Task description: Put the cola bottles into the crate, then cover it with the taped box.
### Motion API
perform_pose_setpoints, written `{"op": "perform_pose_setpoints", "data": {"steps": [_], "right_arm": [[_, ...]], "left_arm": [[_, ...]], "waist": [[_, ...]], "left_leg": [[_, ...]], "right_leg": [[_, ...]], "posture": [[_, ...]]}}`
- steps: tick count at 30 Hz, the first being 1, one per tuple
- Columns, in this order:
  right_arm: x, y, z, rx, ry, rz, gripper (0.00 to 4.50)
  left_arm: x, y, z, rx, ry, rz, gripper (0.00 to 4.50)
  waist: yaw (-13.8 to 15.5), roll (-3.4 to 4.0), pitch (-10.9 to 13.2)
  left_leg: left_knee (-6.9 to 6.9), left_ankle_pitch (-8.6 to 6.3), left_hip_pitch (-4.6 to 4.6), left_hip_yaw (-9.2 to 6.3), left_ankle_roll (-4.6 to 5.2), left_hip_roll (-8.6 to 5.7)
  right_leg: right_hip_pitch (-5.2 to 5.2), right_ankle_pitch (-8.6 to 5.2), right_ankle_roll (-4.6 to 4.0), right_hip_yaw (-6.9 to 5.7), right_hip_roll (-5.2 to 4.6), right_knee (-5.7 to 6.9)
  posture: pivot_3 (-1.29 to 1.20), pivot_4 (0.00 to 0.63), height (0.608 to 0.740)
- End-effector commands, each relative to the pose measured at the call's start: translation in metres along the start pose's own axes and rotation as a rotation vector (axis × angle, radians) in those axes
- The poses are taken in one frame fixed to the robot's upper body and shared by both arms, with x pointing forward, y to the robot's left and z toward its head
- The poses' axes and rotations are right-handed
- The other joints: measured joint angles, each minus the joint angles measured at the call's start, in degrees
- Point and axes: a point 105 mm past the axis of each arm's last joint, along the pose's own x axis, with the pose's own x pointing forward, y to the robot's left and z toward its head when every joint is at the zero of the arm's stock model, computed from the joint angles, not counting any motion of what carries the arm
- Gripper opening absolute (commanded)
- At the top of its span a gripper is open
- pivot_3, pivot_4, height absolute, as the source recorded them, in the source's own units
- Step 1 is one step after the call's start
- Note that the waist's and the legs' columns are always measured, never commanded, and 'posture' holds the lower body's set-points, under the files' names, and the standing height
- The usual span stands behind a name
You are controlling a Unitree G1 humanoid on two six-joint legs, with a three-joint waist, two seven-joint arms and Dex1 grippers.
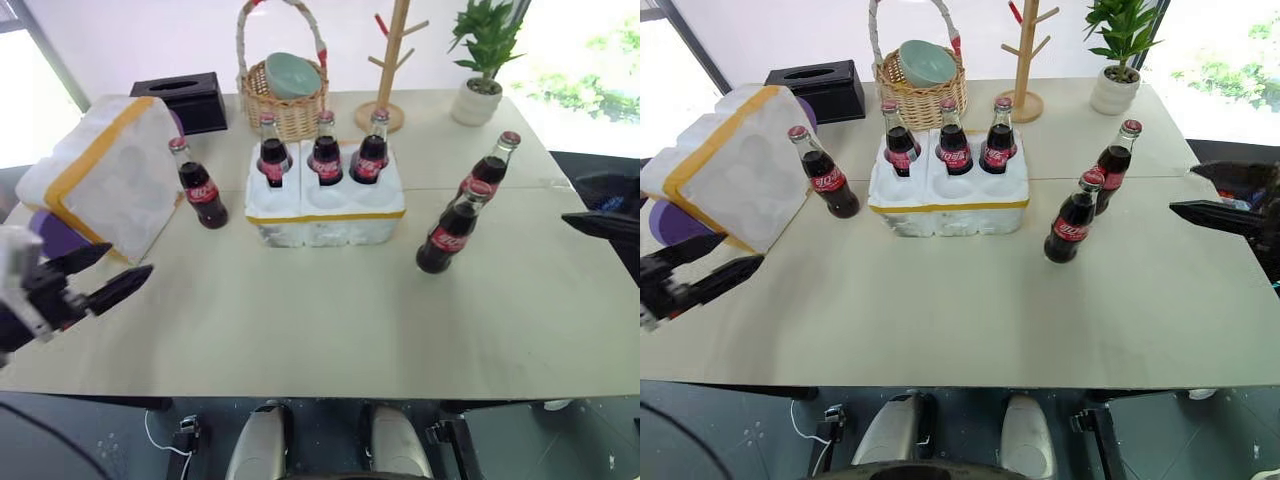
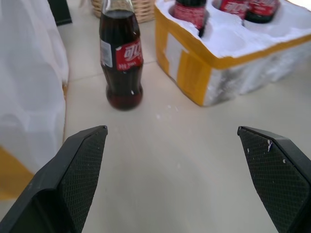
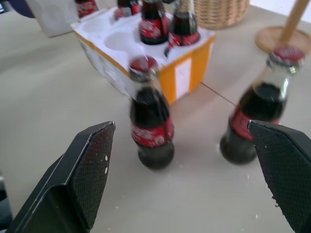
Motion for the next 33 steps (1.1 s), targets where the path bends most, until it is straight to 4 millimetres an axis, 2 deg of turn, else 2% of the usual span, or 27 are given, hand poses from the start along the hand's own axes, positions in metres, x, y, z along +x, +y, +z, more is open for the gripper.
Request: {"op": "perform_pose_setpoints", "data": {"steps": [1, 4, 8, 11, 15, 17, 21, 27, 33], "right_arm": [[-0.001, 0.017, 0.055, -0.069, -0.112, 0.023, 4.5], [0.008, 0.03, 0.073, -0.098, -0.128, 0.07, 4.5], [0.019, 0.042, 0.086, -0.127, -0.153, 0.119, 4.5], [0.025, 0.046, 0.087, -0.136, -0.155, 0.137, 4.5], [0.031, 0.046, 0.089, -0.133, -0.166, 0.141, 4.5], [0.036, 0.05, 0.091, -0.142, -0.176, 0.166, 4.5], [0.043, 0.052, 0.096, -0.151, -0.195, 0.193, 4.5], [0.051, 0.053, 0.099, -0.153, -0.215, 0.209, 4.5], [0.053, 0.046, 0.096, -0.138, -0.227, 0.184, 4.5]], "left_arm": [[0.029, -0.002, 0.01, 0.034, -0.051, 0.02, 4.49], [0.052, 0.008, 0.013, 0.026, -0.073, 0.06, 4.49], [0.077, 0.019, 0.017, 0.046, -0.082, 0.101, 4.49], [0.092, 0.026, 0.02, 0.062, -0.086, 0.129, 4.49], [0.11, 0.026, 0.018, 0.067, -0.082, 0.12, 4.49], [0.128, 0.026, 0.011, 0.063, -0.067, 0.116, 4.49], [0.15, 0.027, 0.003, 0.057, -0.052, 0.115, 4.49], [0.171, 0.037, -0.001, 0.038, -0.058, 0.164, 4.49], [0.182, 0.037, -0.001, 0.047, -0.06, 0.161, 4.49]], "waist": [[0.0, 0.0, 0.01], [-0.03, -0.05, 0.0], [-0.11, -0.16, 0.06], [0.05, -0.2, 0.09], [0.17, -0.22, 0.1], [0.19, -0.23, 0.11], [0.14, -0.28, 0.13], [0.11, -0.41, 0.21], [0.13, -0.44, 0.23]], "left_leg": [[0.02, 0.0, -0.02, -0.01, 0.0, 0.0], [0.0, 0.0, -0.02, -0.02, -0.01, -0.01], [-0.05, 0.0, -0.05, -0.02, 0.0, 0.0], [-0.02, 0.01, -0.09, 0.01, -0.01, -0.02], [0.0, 0.01, -0.11, 0.01, -0.01, -0.03], [0.01, 0.02, -0.11, 0.01, -0.02, -0.04], [0.03, 0.04, -0.11, 0.0, -0.05, -0.04], [0.02, 0.05, -0.13, 0.01, -0.06, -0.04], [0.03, 0.05, -0.16, 0.02, -0.07, -0.05]], "right_leg": [[-0.01, 0.0, 0.0, 0.01, 0.01, 0.01], [-0.03, 0.01, 0.01, 0.01, 0.03, 0.02], [-0.07, 0.01, 0.02, 0.01, 0.05, 0.01], [-0.09, 0.03, 0.05, 0.01, 0.03, 0.0], [-0.08, 0.05, 0.09, 0.01, 0.02, 0.0], [-0.08, 0.07, 0.12, 0.01, 0.02, 0.0], [-0.07, 0.08, 0.14, 0.01, 0.02, 0.01], [-0.09, 0.09, 0.17, 0.0, 0.02, 0.01], [-0.1, 0.12, 0.21, 0.0, -0.01, -0.01]], "posture": [[0.0, 0.15, 0.736], [0.0, 0.15, 0.736], [0.0, 0.15, 0.736], [0.0, 0.15, 0.736], [0.0, 0.15, 0.736], [0.0, 0.15, 0.736], [0.0, 0.15, 0.736], [0.0, 0.15, 0.736], [0.0, 0.15, 0.736]]}}
